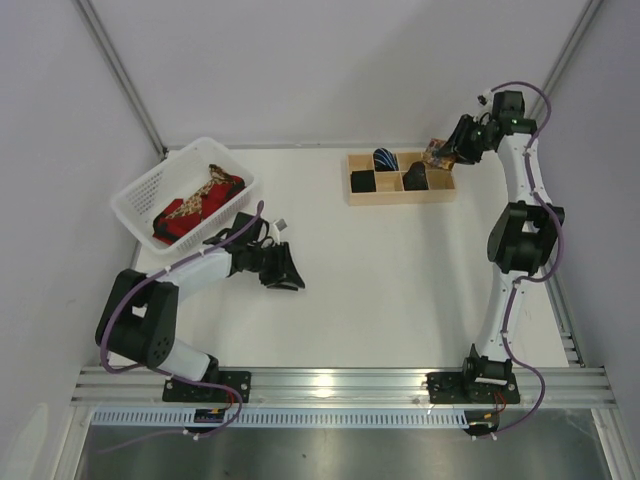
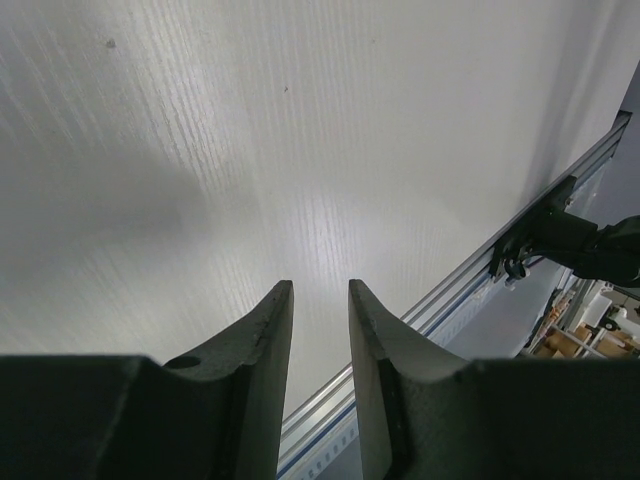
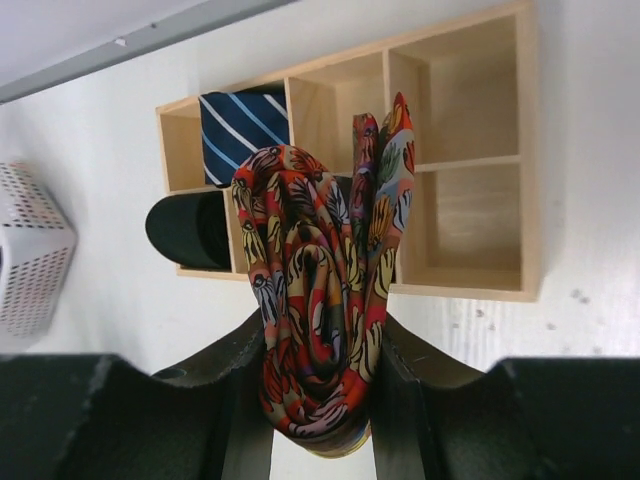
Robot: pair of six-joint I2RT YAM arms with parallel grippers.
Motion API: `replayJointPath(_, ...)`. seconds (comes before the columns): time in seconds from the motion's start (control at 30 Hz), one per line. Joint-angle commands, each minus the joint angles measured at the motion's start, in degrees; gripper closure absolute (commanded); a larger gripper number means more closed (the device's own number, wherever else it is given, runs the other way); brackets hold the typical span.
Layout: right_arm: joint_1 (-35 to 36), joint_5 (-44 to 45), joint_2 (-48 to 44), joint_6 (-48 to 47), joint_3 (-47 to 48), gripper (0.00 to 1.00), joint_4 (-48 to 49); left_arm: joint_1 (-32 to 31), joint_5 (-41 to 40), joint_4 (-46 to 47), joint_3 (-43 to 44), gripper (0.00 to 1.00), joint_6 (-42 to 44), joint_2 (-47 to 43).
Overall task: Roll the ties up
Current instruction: Place the rolled tie into the container
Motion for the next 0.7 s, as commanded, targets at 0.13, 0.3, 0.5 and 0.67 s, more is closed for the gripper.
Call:
replayJointPath(0.13, -1.21, -3.41, -2.83, 25.05, -17.41, 1.00, 23.26, -0.58, 1.53, 1.35, 3.26, 0.66, -0.58, 0.64)
replayJointPath(0.3, -1.74, -0.07, -3.98, 32.53, -24.12, 1.00, 27.19, -0.58, 1.18, 0.47, 4.13, 0.66, -0.14, 0.37)
replayJointPath(0.5, -2.61, 2.38, -7.40, 37.02, -31.48, 1.00, 27.90, -0.58, 1.18, -0.23, 4.84, 0.65, -0.23, -0.15)
replayJointPath(0.67, -4.46, 4.85, -12.77, 44.58, -38.70, 1.00, 32.28, -0.58, 1.10, -0.58, 5.10, 0.65, 0.04, 0.11)
